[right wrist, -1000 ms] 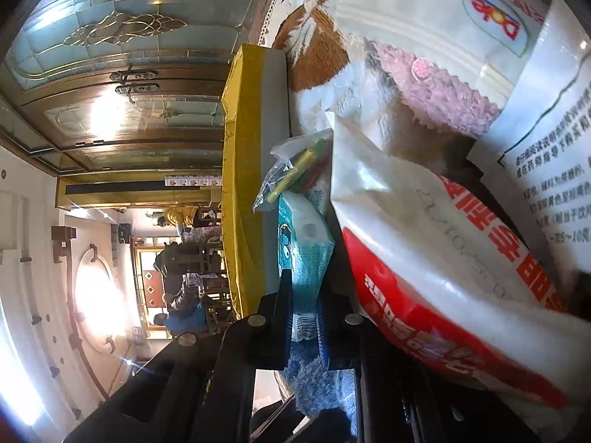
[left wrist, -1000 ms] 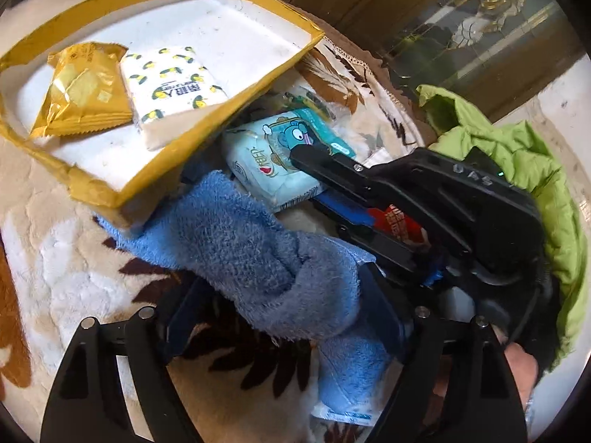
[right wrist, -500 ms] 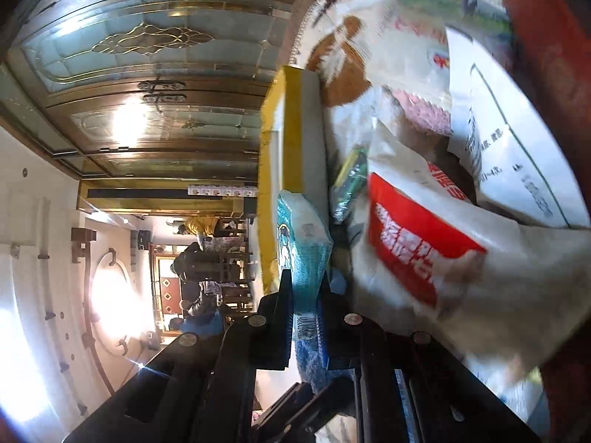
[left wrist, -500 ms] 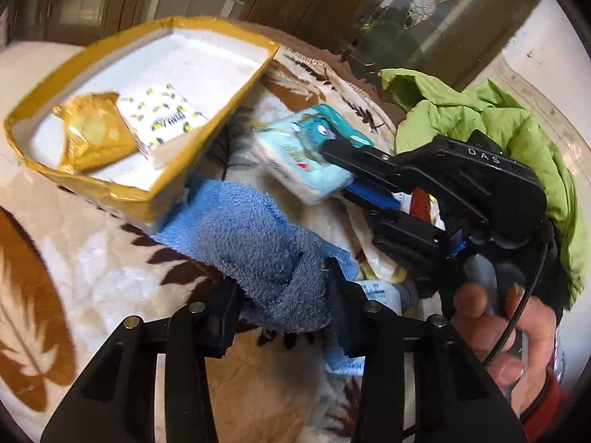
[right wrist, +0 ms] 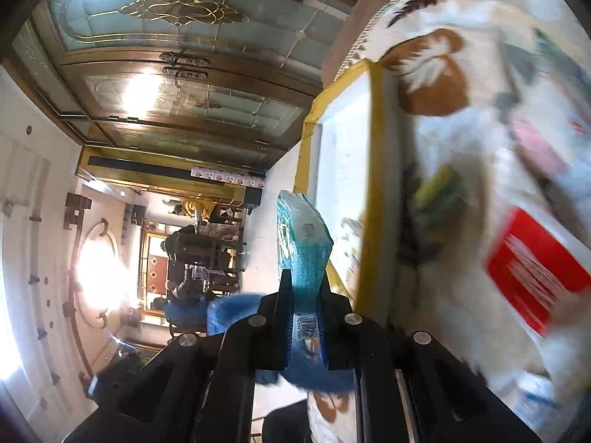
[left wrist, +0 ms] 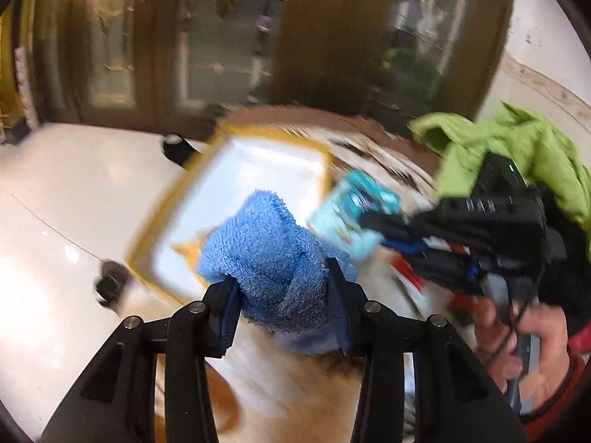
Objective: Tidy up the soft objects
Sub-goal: 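Drop the blue towel with the left tool while the right tool drops the wipes pack into the box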
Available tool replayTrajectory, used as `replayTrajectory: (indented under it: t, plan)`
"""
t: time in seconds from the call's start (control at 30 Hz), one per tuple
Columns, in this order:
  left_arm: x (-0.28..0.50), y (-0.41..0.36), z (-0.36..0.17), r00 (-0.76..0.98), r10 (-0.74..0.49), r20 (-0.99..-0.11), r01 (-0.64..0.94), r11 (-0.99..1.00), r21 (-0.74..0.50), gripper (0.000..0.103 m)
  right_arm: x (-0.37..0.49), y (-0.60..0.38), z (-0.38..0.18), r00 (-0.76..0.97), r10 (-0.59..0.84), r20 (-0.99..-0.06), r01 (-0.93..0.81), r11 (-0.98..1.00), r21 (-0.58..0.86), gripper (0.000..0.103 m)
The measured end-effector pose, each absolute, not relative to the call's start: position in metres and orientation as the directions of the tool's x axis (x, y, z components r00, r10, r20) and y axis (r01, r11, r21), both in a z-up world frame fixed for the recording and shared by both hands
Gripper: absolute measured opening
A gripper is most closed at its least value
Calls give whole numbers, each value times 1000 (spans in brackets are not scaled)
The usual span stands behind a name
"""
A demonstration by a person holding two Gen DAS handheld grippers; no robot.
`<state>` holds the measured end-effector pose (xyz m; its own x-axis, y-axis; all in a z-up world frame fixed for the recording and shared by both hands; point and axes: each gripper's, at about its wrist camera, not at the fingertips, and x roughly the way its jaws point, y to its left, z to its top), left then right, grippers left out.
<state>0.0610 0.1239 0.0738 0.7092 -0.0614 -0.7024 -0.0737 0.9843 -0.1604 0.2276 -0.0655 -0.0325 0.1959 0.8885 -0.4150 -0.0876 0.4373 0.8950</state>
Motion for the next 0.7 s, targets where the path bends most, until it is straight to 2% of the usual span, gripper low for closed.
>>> replayTrajectory:
  t: [0.33,0.43,0.6,0.7]
  plan:
    - [141,174,50,707,74,-704,-174,982,-71,40,265,-6,-42,266,739,-619,-163,667,727,11]
    - [160,178,33,680,72,-730,-175,982,-66,41,267,4,-50,288,703,-650,-176,706,686,15]
    - [175,187,-4,575,127,-809,-223,975,-5,48,261,4,-51,302,653,-695,-200,756,623,18]
    - [164,183,-14,557,147,-818,-220,975,25,61,252,9,-47,278,637,-719,-241,771,590,22]
